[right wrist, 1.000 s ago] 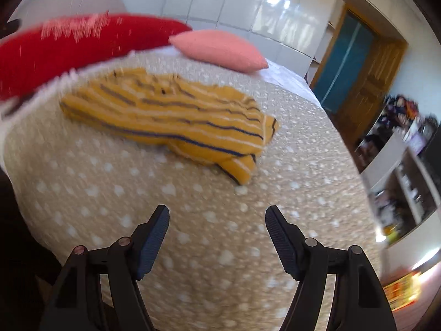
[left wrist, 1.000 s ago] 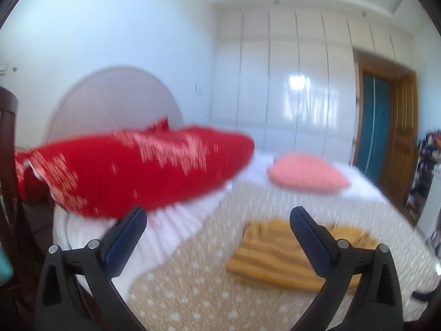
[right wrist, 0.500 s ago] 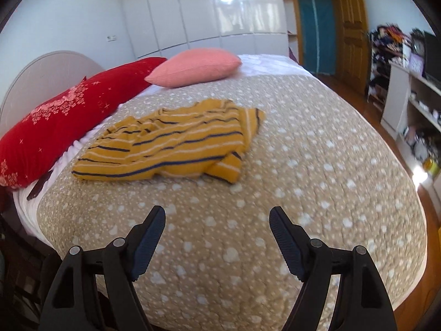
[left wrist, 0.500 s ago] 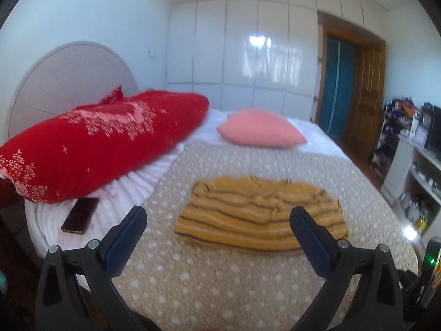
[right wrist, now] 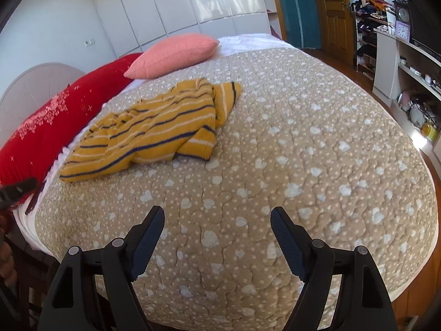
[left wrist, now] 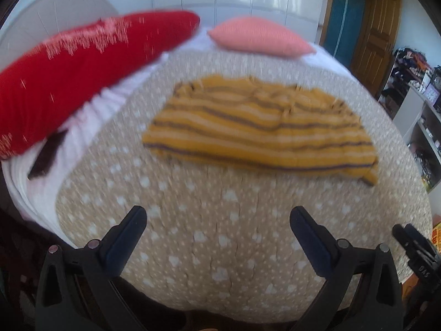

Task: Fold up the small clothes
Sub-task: 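Move the left tool toward the folded yellow striped sweater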

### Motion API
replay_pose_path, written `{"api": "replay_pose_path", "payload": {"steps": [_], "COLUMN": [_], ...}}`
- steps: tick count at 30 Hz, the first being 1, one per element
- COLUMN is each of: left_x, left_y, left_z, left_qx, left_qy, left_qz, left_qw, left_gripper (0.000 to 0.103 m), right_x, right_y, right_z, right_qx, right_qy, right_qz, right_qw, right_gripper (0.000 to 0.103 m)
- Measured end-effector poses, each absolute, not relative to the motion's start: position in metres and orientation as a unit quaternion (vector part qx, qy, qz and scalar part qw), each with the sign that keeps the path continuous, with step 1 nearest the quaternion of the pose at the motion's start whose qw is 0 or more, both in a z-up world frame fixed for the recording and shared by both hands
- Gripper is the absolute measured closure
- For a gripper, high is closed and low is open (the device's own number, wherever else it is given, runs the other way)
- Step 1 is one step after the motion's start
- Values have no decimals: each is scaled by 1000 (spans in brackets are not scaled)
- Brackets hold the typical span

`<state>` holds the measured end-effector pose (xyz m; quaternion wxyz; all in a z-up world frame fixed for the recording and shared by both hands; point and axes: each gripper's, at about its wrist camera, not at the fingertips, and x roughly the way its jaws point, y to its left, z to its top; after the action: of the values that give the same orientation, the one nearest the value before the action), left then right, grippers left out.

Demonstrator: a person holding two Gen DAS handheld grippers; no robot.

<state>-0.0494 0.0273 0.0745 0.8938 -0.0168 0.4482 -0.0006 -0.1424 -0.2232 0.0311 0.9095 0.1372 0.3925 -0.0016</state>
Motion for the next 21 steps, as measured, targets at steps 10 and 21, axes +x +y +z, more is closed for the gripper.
{"api": "replay_pose_path", "payload": {"steps": [10,21], "left_x": [-39,-41], "left_y": [29,21], "left_z": [5,2], "left_qx": [-16,7], "left_qy": [520,513], "left_qz": [11,18], "left_qw": [854,858], "left_gripper": [0,0], "right_x": [-128,-129], "right_y": [-218,-227], "right_z": [2,-8], "right_qx": [96,158], "right_qy": [430,387], "right_qz": [-18,2], "right_qw": [897,908], "right_gripper": [16,0]}}
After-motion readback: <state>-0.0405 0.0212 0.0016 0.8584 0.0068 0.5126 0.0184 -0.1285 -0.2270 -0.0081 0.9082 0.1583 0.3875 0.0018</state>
